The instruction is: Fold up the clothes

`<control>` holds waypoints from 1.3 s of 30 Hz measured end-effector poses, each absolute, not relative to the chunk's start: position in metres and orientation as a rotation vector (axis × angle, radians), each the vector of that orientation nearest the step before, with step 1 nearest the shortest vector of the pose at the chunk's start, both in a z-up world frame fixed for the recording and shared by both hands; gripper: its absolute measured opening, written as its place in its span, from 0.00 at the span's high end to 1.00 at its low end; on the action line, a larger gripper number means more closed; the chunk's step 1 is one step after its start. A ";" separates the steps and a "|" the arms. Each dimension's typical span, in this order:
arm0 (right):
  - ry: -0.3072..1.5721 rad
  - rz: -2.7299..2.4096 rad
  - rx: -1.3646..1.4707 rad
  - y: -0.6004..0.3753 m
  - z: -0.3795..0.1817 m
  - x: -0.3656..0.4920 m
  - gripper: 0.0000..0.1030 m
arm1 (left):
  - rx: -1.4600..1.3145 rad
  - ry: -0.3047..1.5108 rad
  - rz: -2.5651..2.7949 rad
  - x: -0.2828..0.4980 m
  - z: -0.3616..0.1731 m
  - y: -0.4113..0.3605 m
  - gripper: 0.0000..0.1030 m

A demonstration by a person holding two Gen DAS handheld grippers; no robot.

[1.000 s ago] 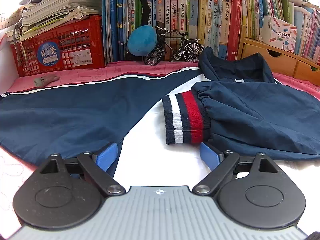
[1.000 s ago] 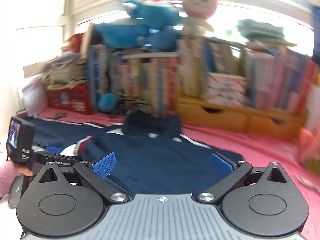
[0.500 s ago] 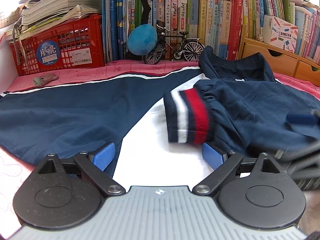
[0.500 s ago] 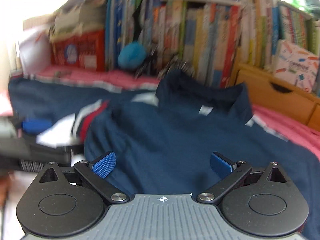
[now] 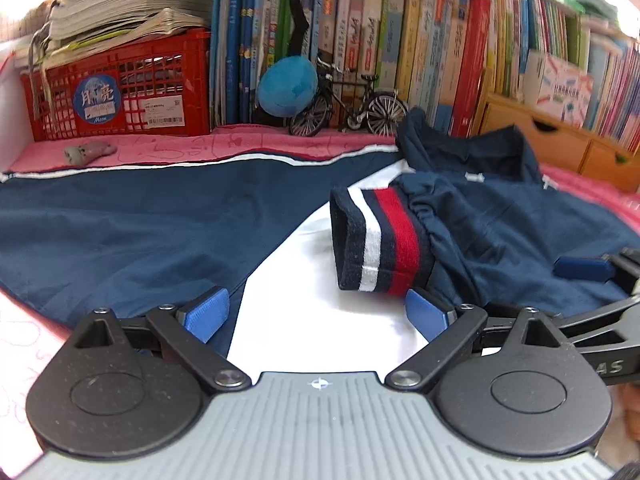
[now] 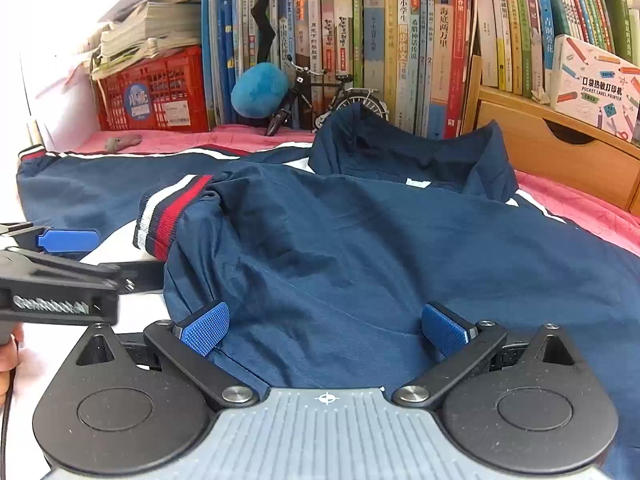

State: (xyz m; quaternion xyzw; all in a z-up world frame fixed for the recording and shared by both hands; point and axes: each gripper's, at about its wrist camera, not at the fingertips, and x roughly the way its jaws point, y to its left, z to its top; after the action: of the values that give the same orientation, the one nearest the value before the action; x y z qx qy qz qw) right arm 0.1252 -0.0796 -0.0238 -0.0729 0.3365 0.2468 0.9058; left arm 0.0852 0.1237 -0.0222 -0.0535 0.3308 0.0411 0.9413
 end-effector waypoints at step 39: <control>0.696 0.507 -0.152 -0.079 -0.024 0.125 0.00 | -0.526 0.480 0.856 0.056 0.002 0.436 0.05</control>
State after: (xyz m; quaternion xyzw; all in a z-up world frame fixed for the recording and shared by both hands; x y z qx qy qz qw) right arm 0.1254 -0.0788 -0.0245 -0.0736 0.3369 0.2455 0.9060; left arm 0.0558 0.4363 0.0023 -0.2494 0.2278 0.4061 0.8491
